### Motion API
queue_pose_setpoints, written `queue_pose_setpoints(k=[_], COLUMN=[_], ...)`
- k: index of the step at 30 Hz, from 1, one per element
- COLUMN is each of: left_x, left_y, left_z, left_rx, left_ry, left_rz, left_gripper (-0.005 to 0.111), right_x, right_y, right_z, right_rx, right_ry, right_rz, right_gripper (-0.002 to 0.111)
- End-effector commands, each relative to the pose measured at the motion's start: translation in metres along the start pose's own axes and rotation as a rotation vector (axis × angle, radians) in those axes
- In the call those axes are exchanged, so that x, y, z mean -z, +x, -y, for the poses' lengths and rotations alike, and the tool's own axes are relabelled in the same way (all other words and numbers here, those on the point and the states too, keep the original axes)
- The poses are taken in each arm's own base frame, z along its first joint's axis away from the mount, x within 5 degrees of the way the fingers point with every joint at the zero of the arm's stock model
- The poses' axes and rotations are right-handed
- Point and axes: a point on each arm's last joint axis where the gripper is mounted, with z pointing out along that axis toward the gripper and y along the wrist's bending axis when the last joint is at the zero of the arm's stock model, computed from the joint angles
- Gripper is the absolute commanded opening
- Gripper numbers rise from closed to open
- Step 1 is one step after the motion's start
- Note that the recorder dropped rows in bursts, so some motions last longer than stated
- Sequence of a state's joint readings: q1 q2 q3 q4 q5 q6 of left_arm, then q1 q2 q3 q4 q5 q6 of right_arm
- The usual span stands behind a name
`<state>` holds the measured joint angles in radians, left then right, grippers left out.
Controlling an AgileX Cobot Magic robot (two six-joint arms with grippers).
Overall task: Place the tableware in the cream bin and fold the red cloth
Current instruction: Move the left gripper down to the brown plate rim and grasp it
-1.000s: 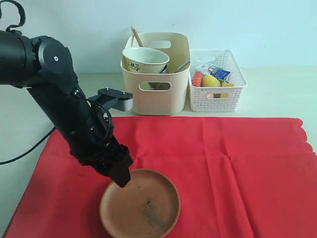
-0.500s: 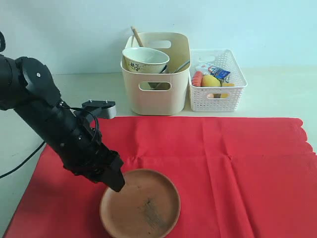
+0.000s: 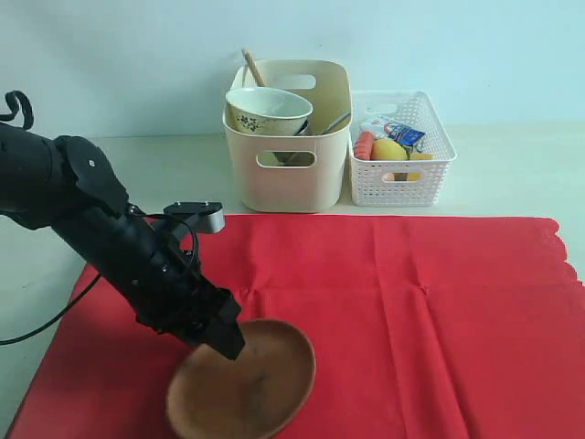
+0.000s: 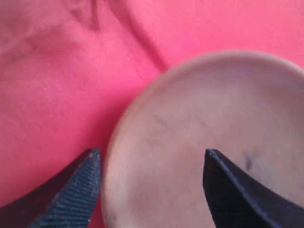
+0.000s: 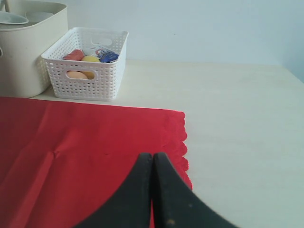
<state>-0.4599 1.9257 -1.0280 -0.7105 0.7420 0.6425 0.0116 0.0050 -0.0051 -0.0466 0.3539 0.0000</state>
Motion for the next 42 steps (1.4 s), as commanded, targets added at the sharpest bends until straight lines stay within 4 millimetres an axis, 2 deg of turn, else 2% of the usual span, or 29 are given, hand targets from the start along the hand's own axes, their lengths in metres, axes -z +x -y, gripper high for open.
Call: queue_pose_setpoints(k=[1,13,16,23,24,33,35,39,42], left_x=[-0.0022,-0.0013,-0.0011,-0.0013,-0.0014,-0.0014,-0.0014,-0.0013,-0.0012], left_y=[-0.0001,0.0075,0.0094,0.0076,0.0071,0.0064,0.0067,0.0079,0.009], left_z=[-0.0021,0.002,0.0034,0.002,0.0017,0.0012,0.0014,0.0026,0.0032], left_rx=[0.0,-0.021,-0.024,-0.044,-0.044,-0.044,-0.044,-0.041,-0.042], left_ry=[-0.008,0.034,0.05,0.036,0.032,0.026,0.029,0.042,0.049], left_rz=[0.008,-0.075,-0.096,-0.075,-0.07,-0.062,-0.066,-0.079,-0.09], left_gripper=[0.062,0.06,0.048,0.001,0.0,0.002,0.012,0.04,0.054], right_x=[-0.0002,-0.0002,-0.0002,-0.0002,-0.0002,-0.0002,-0.0002,-0.0002,-0.0002], right_y=[0.0003,0.0003,0.0003,0.0003,0.0003,0.0003,0.0003,0.0003,0.0003], right_z=[0.0004,0.0004,0.0004,0.0004,0.0004,0.0004,0.0004,0.0004,0.0004], right_rx=[0.001,0.001,0.001,0.001,0.001,0.001,0.001,0.001,0.001], right_ry=[0.007,0.007,0.007,0.007,0.007,0.007,0.007,0.007,0.007], right_rz=[0.012,0.012,0.012,0.012,0.012,0.012,0.012,0.012,0.012], right_gripper=[0.0,0.0,0.0,0.0,0.0,0.0,0.0,0.0,0.0])
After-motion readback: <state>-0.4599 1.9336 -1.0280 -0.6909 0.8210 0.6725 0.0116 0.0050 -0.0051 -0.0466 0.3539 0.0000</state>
